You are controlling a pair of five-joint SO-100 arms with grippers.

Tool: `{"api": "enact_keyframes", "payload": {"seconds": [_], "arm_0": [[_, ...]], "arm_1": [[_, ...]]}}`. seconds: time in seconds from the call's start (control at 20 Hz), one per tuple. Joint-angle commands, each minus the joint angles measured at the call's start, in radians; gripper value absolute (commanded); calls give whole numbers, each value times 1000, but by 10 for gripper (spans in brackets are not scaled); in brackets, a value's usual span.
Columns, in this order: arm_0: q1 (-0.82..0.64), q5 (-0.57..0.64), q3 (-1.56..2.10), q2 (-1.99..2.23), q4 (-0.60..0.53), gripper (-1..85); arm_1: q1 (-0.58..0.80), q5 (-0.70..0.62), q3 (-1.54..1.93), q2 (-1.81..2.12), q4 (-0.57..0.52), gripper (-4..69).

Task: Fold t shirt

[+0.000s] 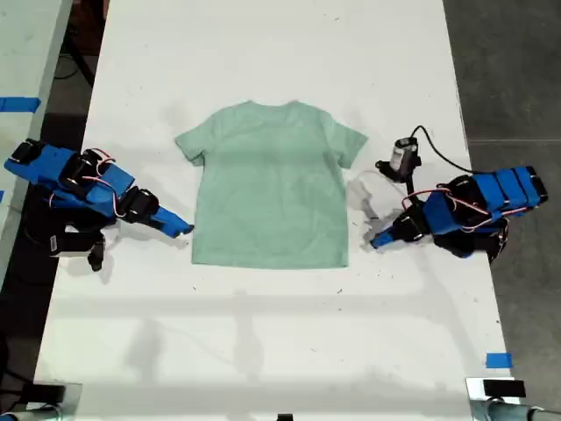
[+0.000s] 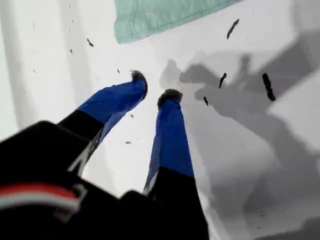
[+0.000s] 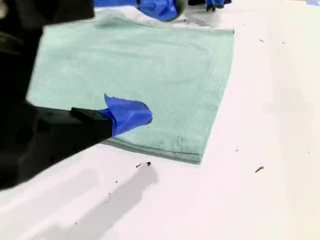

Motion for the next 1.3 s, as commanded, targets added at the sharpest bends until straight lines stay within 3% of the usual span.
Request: {"api": "enact_keyframes", "payload": {"seconds": [0.0, 0.05, 0.1, 0.15, 0.2, 0.25, 0.3, 0.35, 0.45, 0.6, 0.7, 0.85, 0.9, 1.0, 1.25], "arm_0": [[5, -26, 14, 11, -18, 281], [9, -64, 12, 11, -31, 281], [32, -83, 11, 11, -46, 296], [58, -71, 11, 11, -72, 329], [74, -67, 11, 11, -78, 310], [74, -67, 11, 11, -57, 191], [52, -74, 11, 11, -35, 76], [34, -74, 11, 11, -32, 77], [26, -74, 11, 11, -61, 79], [17, -74, 11, 11, -106, 108], [9, -74, 11, 11, -138, 136], [20, -92, 11, 11, -166, 173], [23, -92, 11, 11, -166, 175], [26, -107, 11, 11, -163, 170], [38, -138, 11, 11, -150, 164]], "arm_1": [[-5, 433, 55, 5, -28, 100], [-3, 505, 54, 5, -35, 105], [-5, 486, 51, 5, -48, 94], [-21, 413, 49, 6, -51, 19], [-41, 511, 48, 6, -44, 62], [-25, 416, 28, 6, -83, 69], [25, 362, 9, 6, -140, 21], [51, 319, -23, 6, -187, 18], [132, 287, -186, -89, -103, 31], [272, 229, -565, -528, 26, 94], [379, 173, -856, -802, 153, 232], [612, 11, -1273, -1157, 341, 304], [684, -46, -1373, -1269, 351, 316], [830, -129, -1499, -1456, 344, 336], [1055, -221, -1480, -1752, 164, 351]]}}
